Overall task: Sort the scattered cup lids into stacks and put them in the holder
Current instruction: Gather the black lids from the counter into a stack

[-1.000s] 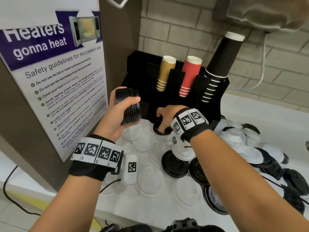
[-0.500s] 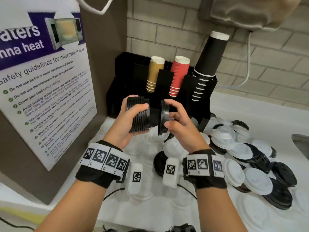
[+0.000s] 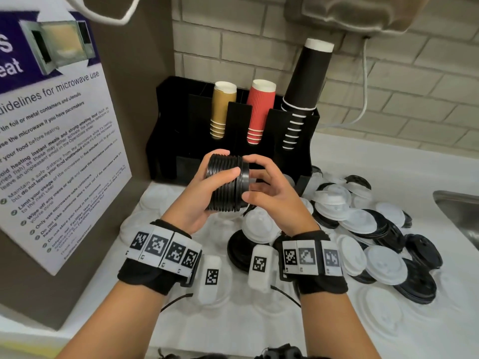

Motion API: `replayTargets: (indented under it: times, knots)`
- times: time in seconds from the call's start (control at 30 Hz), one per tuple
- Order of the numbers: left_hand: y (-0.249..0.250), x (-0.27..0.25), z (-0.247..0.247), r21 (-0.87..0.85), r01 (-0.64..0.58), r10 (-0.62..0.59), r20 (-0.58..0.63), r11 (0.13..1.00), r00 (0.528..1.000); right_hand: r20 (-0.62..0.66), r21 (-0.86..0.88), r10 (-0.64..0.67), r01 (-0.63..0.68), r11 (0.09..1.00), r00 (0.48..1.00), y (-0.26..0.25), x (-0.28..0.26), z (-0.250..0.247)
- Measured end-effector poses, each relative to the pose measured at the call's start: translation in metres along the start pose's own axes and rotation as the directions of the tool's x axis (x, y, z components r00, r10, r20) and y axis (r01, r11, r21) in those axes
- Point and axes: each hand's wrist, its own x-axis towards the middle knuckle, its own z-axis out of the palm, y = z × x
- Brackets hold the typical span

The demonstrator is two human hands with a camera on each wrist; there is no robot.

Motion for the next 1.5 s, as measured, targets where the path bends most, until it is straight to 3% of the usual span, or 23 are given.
replayTargets:
  times: [0.43,0.5,0.57,0.63,0.7,0.73,0.8,0.87,0.93,1.03,1.07,1.13,1.27,1.3,1.4,1.5]
  knots:
    - [-0.003,0.000,0.009,-0.033,-0.024,0.023,-0.025,0.999,0.999,0.017,-0.027,-0.018,0.018,0.999,1.000,-0.001,0.003,-0.003]
    - [-0.002,0.001,0.008,-0.043,-0.039,0.036,-0.069,0.998,0.997,0.083,-0.034,-0.009,0.012,0.999,0.996,-0.002,0.007,-0.006]
    - [0.000,0.003,0.005,-0.044,-0.057,0.051,-0.137,0.997,0.989,0.197,-0.173,0.063,-0.029,0.984,0.978,-0.003,0.013,-0.014]
    - [0.004,0.004,0.000,-0.024,-0.084,0.077,-0.205,0.996,0.976,0.244,-0.514,0.219,-0.065,0.855,0.945,0.000,0.019,-0.023]
    - [0.008,0.005,-0.006,-0.015,-0.103,0.096,-0.255,0.995,0.962,0.200,-0.805,0.397,-0.081,0.588,0.896,0.006,0.022,-0.027]
    - [0.010,0.005,-0.010,-0.023,-0.112,0.101,-0.273,0.993,0.957,0.185,-0.871,0.475,-0.080,0.484,0.860,0.009,0.024,-0.027]
    - [0.014,0.004,-0.018,-0.035,-0.125,0.109,-0.297,0.992,0.949,0.182,-0.924,0.587,-0.066,0.376,0.789,0.016,0.026,-0.022]
    - [0.018,0.002,-0.024,-0.031,-0.137,0.121,-0.307,0.990,0.944,0.170,-0.945,0.600,-0.044,0.325,0.782,0.021,0.027,-0.019]
    - [0.021,0.000,-0.028,-0.023,-0.147,0.133,-0.310,0.989,0.942,0.172,-0.935,0.530,-0.033,0.353,0.830,0.020,0.028,-0.017]
    - [0.023,-0.001,-0.028,-0.016,-0.159,0.146,-0.311,0.987,0.939,0.263,-0.827,0.374,0.008,0.562,0.889,0.010,0.032,-0.006]
    - [0.023,-0.001,-0.027,-0.017,-0.160,0.146,-0.312,0.987,0.939,0.285,-0.811,0.351,0.029,0.584,0.892,0.006,0.033,-0.001]
    - [0.023,-0.002,-0.027,-0.017,-0.155,0.142,-0.309,0.988,0.940,0.283,-0.840,0.398,0.025,0.543,0.873,0.001,0.032,0.007]
    - [0.021,-0.003,-0.027,0.000,-0.140,0.133,-0.317,0.990,0.939,0.178,-0.968,0.617,0.022,0.252,0.767,0.006,0.018,0.014]
    - [0.020,-0.002,-0.027,0.003,-0.139,0.133,-0.319,0.990,0.938,0.157,-0.976,0.635,0.021,0.218,0.757,0.010,0.013,0.016]
    - [0.017,-0.001,-0.024,0.004,-0.136,0.131,-0.306,0.991,0.943,0.155,-0.976,0.627,0.020,0.216,0.764,0.020,0.003,0.021]
    - [0.015,0.000,-0.021,0.003,-0.127,0.123,-0.281,0.992,0.952,0.185,-0.958,0.566,0.019,0.285,0.803,0.024,0.001,0.021]
